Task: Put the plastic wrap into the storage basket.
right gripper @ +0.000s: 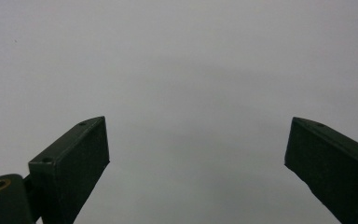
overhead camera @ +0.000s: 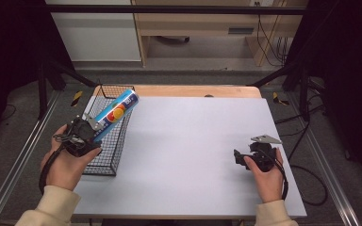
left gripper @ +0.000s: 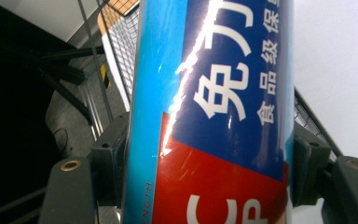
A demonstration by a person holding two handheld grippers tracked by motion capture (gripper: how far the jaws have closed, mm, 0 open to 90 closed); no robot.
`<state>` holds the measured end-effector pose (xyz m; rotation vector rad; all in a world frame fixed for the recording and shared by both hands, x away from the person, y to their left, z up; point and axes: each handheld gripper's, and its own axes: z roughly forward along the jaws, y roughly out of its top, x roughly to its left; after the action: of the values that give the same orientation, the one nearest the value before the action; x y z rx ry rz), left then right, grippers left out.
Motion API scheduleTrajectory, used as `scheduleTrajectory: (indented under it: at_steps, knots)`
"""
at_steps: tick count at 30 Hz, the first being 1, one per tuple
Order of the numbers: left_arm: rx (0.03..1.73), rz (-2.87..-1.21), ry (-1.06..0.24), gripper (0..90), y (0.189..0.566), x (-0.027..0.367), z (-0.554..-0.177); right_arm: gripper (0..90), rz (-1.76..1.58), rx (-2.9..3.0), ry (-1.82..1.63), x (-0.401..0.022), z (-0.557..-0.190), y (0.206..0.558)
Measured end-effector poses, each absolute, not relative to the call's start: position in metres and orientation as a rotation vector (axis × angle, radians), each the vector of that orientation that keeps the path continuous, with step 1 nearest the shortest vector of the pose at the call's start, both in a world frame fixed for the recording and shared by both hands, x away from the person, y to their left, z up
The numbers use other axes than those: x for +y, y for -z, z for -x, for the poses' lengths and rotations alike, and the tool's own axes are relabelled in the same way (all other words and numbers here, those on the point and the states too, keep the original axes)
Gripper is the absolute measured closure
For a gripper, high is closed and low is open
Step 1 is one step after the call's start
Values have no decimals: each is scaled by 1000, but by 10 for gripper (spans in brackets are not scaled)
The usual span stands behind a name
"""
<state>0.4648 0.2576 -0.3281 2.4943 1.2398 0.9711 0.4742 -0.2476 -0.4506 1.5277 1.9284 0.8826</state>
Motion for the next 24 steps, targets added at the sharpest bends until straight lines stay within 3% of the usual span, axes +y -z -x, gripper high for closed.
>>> scheduleTrajectory:
  at_steps: [24]
  knots:
    - [1465, -2536, -888, 312, 339, 261, -483, 66, -1544, 1937, -909, -248, -475, 452]
